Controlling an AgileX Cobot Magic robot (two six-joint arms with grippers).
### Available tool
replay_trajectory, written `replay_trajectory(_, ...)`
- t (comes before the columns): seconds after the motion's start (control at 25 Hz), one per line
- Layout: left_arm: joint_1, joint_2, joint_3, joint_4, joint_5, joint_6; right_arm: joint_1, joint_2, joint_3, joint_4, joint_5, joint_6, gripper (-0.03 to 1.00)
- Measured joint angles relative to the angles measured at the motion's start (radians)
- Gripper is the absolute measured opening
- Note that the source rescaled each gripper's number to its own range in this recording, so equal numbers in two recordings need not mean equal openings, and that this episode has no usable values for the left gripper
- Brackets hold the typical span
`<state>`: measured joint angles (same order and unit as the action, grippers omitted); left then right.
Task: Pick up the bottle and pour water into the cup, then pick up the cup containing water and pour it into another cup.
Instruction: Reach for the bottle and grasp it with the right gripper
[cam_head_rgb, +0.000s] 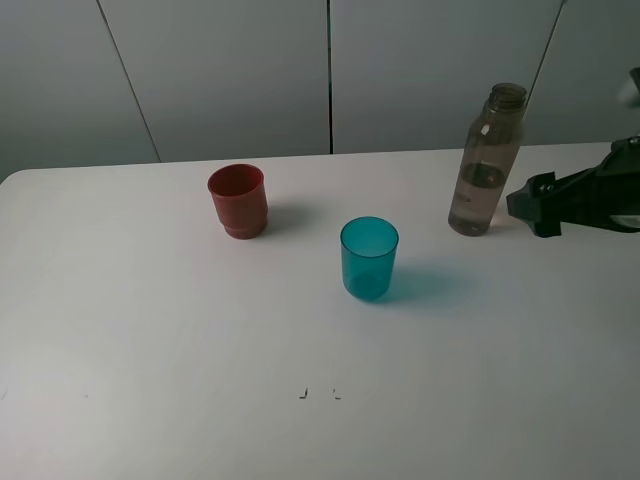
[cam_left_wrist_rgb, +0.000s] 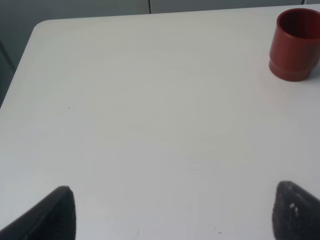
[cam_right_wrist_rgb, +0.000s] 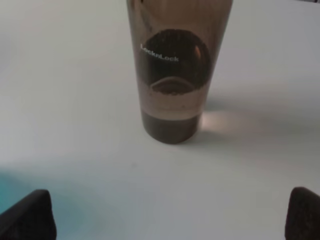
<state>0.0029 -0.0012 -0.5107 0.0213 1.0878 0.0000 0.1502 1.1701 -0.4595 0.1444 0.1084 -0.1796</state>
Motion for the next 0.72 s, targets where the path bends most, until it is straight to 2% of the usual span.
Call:
replay_trajectory(0.16,0.0,0.0,0.0,0.0,0.0,0.0,0.006,0.128,0.023,0.0,-0.172,-0.011,1.0)
replay_trajectory(0.48,0.0,0.0,0.0,0.0,0.0,0.0,0.007,0.395,0.025,-0.038,-0.359,-0.013,1.0)
replay_trajectory(0.72,0.0,0.0,0.0,0.0,0.0,0.0,0.007,0.534,0.025,-0.119,-0.571,0.075,1.0)
